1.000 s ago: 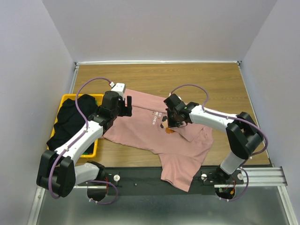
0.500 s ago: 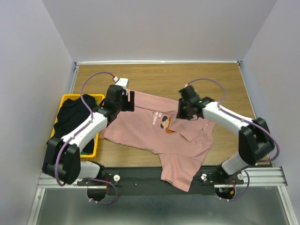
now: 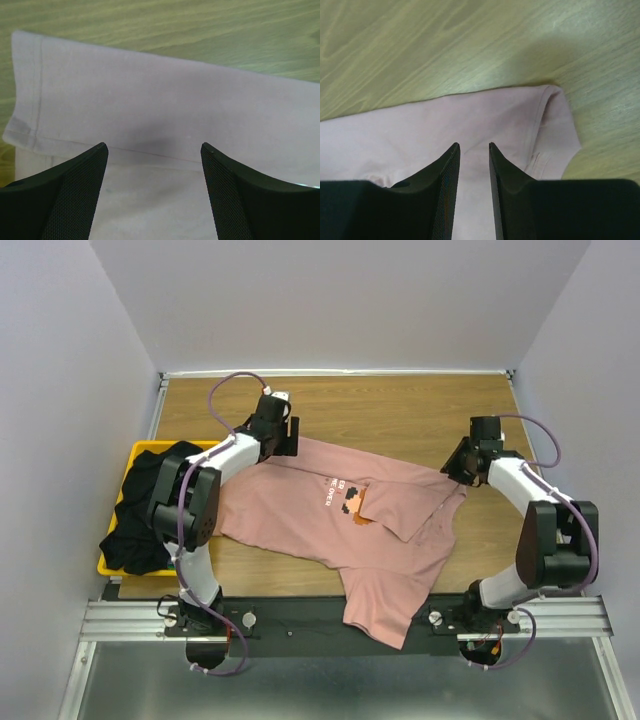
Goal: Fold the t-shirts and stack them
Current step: Fold the tshirt
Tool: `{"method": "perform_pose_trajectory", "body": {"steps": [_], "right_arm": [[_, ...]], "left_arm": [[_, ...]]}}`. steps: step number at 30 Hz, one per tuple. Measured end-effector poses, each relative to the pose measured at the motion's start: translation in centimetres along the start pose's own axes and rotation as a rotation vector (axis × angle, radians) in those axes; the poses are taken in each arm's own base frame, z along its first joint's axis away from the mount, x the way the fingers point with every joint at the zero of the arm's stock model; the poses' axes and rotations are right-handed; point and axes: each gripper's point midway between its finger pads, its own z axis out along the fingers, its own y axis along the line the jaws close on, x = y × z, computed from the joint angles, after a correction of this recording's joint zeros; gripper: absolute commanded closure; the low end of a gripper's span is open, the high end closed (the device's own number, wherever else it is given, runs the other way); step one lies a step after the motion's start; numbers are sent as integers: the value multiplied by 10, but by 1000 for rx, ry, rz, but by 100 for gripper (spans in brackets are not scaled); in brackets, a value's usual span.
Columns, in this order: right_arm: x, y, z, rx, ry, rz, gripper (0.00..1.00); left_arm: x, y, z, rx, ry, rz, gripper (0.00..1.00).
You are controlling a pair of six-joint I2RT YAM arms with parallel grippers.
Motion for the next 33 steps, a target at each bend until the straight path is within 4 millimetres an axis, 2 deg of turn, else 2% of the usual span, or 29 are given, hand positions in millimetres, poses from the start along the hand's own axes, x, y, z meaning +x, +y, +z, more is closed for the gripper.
{"method": "perform_pose_trajectory", "body": {"steps": [2,5,8,12,16,29,31,33], "right_arm": [[6,-9,12,8,27,22,64],[17,-31,29,37,67,69,64],[22,-45,39,51,96,108,64],[8,-46,48,30,73,130,64],[-18,-40,67,19,46,123,64],[-144,4,158,-61,-117,-49,64],[-155,8,163,-66,-132,-72,63],[-155,7,162,-60,-124,-82,63]], "left_arm": [[16,11,14,-26,58,-11,18],[28,23,26,-52,109,-28,18],[26,31,37,-65,122,-46,18],[23,36,47,-68,132,-63,18],[17,38,58,-57,140,-85,18],[-37,31,105,-12,86,-139,18],[-43,34,106,-13,81,-150,18],[-47,39,104,-19,73,-161,18]]}}
